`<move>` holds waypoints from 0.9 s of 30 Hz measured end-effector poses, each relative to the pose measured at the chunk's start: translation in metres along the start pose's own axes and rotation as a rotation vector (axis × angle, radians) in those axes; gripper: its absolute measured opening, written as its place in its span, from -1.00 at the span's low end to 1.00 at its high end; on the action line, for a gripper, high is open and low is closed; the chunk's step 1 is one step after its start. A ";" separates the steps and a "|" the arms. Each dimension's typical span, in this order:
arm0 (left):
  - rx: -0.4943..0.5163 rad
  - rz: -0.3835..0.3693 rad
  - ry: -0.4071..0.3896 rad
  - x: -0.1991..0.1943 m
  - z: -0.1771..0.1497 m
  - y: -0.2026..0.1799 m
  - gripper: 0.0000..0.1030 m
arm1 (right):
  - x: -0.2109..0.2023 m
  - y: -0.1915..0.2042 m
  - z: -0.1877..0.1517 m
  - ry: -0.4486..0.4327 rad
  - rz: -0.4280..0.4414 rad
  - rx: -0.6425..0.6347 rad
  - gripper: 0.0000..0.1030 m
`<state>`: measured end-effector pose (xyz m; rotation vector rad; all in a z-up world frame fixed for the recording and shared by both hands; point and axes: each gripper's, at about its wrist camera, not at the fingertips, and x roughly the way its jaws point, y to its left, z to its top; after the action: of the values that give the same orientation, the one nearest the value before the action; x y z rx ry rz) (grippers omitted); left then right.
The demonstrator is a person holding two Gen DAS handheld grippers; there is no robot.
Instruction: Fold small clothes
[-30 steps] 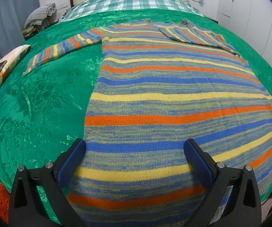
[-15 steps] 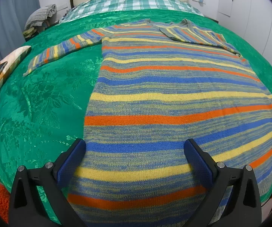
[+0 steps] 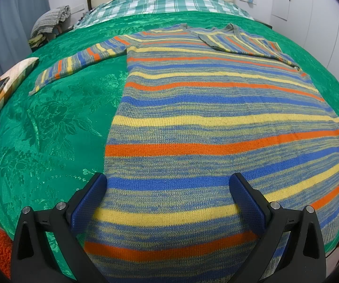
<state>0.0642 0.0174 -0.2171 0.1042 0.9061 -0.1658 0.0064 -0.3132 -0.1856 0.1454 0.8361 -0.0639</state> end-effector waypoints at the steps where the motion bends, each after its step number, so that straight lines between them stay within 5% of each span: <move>1: 0.000 0.000 0.000 0.000 0.000 0.000 0.99 | 0.001 0.000 0.000 0.002 0.001 -0.001 0.60; 27: 0.002 0.002 -0.001 0.000 -0.001 -0.001 0.99 | 0.006 0.004 -0.002 0.018 0.012 -0.015 0.60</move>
<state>0.0635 0.0169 -0.2176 0.1068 0.9049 -0.1648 0.0093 -0.3089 -0.1909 0.1371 0.8533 -0.0450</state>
